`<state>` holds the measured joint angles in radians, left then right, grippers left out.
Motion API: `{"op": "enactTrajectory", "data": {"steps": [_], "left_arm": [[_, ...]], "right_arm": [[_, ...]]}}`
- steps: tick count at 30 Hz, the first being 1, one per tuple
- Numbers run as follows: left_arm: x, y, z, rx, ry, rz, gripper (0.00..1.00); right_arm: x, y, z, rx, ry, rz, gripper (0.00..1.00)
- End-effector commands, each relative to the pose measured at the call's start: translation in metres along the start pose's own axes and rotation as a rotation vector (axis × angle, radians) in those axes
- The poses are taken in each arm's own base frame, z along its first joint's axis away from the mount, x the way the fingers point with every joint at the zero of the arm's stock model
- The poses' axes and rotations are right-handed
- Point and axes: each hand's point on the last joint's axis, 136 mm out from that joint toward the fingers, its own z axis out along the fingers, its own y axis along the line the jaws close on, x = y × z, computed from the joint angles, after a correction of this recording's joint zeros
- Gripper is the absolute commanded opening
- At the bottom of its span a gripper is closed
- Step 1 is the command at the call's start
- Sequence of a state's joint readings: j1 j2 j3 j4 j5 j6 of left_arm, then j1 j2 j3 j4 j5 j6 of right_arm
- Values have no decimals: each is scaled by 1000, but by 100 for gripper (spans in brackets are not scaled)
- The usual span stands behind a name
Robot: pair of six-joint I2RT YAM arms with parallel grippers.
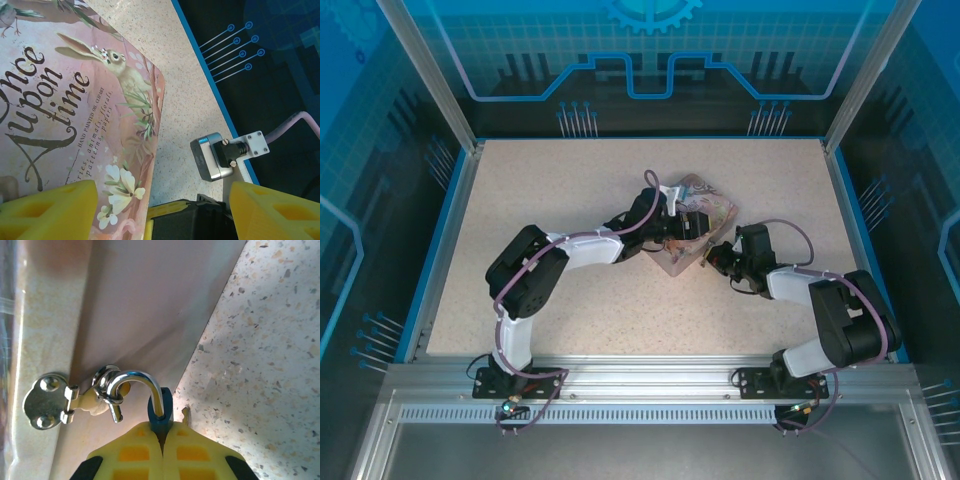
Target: Unlock a padlock with a key
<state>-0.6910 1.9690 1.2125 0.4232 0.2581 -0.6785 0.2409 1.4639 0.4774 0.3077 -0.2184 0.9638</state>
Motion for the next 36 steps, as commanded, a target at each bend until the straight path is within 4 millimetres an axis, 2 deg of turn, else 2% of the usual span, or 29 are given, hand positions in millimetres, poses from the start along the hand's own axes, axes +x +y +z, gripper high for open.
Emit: {"op": "enactTrajectory", "data": {"steps": [1, 10, 16, 20, 25, 28, 30, 33, 36], "left_arm": [[52, 56, -4, -173, 140, -94, 72], [63, 65, -6, -184, 153, -105, 71], [64, 67, -6, -186, 153, -109, 72], [64, 69, -7, -195, 152, -105, 72], [53, 76, -16, -225, 136, -99, 72], [41, 85, -26, -235, 108, -119, 72], [31, 84, -34, -224, 91, -121, 73], [13, 77, -43, -206, 69, -102, 76], [-12, 64, -53, -156, 36, -100, 80]], "right_arm": [[-26, -5, -3, 24, -90, 89, 0], [-48, 1, -15, 4, -160, 130, 0], [-65, -3, -28, 7, -210, 162, 0], [-66, -10, -34, 15, -220, 171, 1], [-50, -23, -51, 141, -155, 61, 1], [-41, -18, -69, 183, -104, -67, 1], [-32, -8, -79, 162, -40, -159, 1], [-7, 12, -90, 76, 99, -243, 2], [32, 19, -92, 13, 257, -261, 2]]}}
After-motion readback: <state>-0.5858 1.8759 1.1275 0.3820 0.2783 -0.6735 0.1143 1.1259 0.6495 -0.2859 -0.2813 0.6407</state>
